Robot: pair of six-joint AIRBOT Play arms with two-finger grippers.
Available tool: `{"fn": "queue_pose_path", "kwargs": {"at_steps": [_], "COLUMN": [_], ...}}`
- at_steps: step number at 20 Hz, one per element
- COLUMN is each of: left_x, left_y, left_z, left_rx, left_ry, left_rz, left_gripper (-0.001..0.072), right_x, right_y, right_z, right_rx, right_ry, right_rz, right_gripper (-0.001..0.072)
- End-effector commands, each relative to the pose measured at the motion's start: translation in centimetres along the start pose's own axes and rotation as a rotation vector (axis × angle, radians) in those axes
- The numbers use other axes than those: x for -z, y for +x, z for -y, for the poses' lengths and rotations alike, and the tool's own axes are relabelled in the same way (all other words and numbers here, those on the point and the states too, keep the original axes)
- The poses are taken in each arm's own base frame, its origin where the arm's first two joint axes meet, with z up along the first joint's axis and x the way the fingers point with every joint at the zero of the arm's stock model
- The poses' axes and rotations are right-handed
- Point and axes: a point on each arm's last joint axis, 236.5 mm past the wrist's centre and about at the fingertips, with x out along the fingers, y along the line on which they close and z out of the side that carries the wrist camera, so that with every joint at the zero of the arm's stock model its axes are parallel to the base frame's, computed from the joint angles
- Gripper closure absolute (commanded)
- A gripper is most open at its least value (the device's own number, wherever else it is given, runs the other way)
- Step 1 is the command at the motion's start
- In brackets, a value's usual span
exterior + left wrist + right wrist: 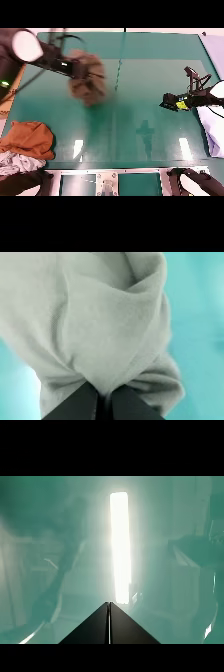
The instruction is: Fold the shirts.
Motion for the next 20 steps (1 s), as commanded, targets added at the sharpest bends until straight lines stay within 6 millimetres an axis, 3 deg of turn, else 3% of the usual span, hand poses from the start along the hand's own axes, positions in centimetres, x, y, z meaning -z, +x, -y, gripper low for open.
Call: {"fn": "queue_pose_path", "kwargs": {"at_steps": [1,2,3,4,7,8,11,14,17,20], "left_x": [-0.1,1.0,2.1,3.6,5.8,5.7,5.4,8.2,12.4,12.5], "left_y": [1.9,3.5,4.8,6.0,7.4,7.5,8.2,11.4,16.1,20.2], "left_z": [9.0,9.9,10.3,9.8,5.2,3.4,-1.0,-3.1,-4.6,-5.6], "left_rx": [0.168,0.19,0.201,0.19,0.121,0.102,0.072,0.078,0.071,0.098], "left_ry": [0.098,0.092,0.085,0.086,0.046,0.008,-0.105,-0.202,-0.288,-0.407], "left_rz": [0.004,-0.042,-0.095,-0.164,-0.284,-0.289,-0.286,-0.341,-0.397,-0.342], "left_gripper": [0.0685,0.0596,0.0268,0.0142,0.0142,0.0142,0.0141,0.014,0.014,0.0141], "right_x": [-0.7,-0.8,-1.0,-1.1,-1.7,-1.9,-3.0,-4.3,-5.4,-7.0], "right_y": [-0.5,-0.7,-0.9,-1.0,-1.6,-1.7,-0.8,2.2,6.1,9.5], "right_z": [1.3,1.8,2.2,2.7,4.7,5.5,8.3,9.7,9.2,8.3], "right_rx": [0.007,0.011,0.015,0.019,0.036,0.044,0.063,0.047,-0.054,-0.16], "right_ry": [0.055,0.07,0.084,0.099,0.158,0.182,0.253,0.28,0.312,0.318], "right_rz": [0.021,0.023,0.029,0.032,0.054,0.059,0.069,0.06,0.041,0.021], "right_gripper": [0.0694,0.0693,0.0614,0.0454,0.039,0.0295,0.0281,0.0294,0.0296,0.0325]}}
